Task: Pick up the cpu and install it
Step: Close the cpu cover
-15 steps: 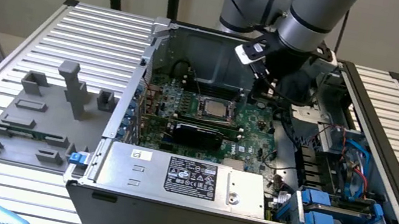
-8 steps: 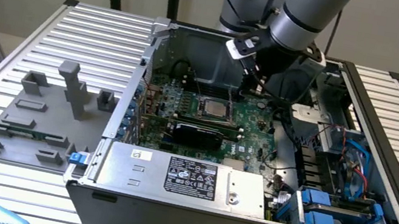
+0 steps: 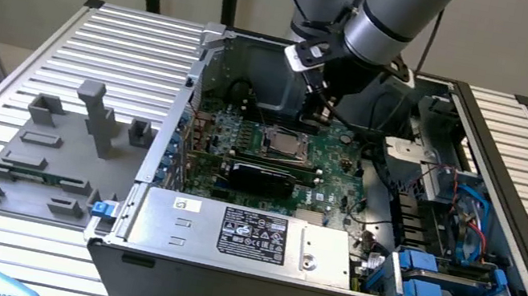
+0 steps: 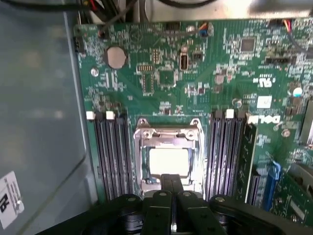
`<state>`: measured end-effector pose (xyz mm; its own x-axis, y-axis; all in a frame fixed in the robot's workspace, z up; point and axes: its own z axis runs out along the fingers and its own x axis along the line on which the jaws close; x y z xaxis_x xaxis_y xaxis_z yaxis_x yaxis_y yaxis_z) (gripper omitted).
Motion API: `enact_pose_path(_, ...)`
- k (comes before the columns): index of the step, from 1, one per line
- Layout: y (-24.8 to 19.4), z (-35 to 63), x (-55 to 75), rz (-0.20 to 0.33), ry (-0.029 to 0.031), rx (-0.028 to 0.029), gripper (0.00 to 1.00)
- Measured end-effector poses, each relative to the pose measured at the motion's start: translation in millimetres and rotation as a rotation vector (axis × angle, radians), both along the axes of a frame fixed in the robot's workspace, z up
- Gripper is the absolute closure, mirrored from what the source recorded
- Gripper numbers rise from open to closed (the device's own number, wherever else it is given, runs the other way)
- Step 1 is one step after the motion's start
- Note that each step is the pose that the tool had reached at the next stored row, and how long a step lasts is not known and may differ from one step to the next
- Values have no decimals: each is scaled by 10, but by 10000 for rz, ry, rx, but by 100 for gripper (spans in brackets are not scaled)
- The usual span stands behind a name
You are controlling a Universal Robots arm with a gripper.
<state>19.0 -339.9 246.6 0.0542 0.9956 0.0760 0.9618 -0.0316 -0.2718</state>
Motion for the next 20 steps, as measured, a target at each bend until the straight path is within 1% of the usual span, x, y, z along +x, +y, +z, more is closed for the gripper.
enact_pose_path(3, 0, -9, -85, 2, 174, 0, 89)
enact_pose_path(5, 0, -17, -154, 4, 256, 0, 89)
enact_pose_path(6, 0, -24, -191, 3, 279, -1, 89)
enact_pose_path(8, 0, -45, -269, 3, 303, 0, 89)
enact_pose_path(10, 0, -80, -312, 2, 309, -1, 89)
enact_pose_path(20, 0, -262, -368, 3, 309, 0, 89)
